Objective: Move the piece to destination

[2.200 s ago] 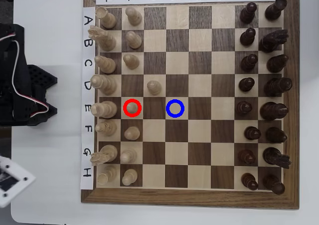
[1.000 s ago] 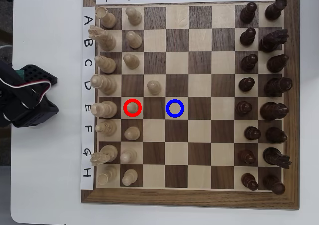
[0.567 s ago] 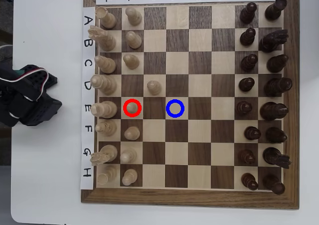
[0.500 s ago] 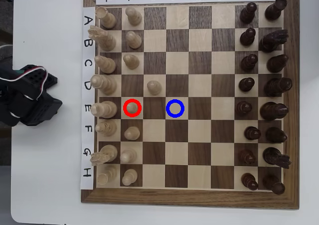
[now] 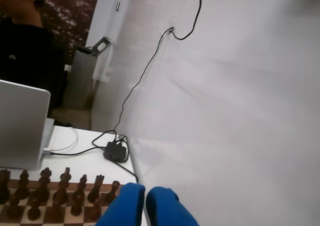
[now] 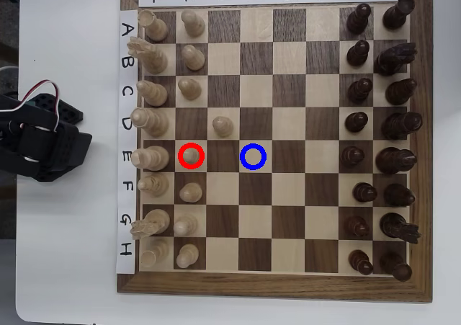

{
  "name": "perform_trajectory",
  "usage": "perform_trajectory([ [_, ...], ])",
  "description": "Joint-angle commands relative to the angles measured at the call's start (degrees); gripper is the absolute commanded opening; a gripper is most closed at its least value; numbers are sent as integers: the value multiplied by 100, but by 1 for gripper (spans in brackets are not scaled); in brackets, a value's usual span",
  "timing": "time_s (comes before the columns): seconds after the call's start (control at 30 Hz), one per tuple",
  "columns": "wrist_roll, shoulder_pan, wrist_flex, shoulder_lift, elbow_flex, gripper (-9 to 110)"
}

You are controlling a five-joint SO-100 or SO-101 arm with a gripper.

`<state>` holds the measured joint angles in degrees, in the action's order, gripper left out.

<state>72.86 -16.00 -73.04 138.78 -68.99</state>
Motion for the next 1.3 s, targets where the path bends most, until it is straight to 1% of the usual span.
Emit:
perform_trajectory([
  [0.0,281,633,-176,-844,-79,0],
  [0.27,659,765,-729,-1336,-246,0],
  [0.5,1389,606,-1371,-1784,-369,0],
  [0.8,2470,756,-2364,-2197,-334,0],
  [0.97,2821,870,-2496,-2303,-343,0],
  [1.27,2997,888,-2566,-2382,-668,0],
])
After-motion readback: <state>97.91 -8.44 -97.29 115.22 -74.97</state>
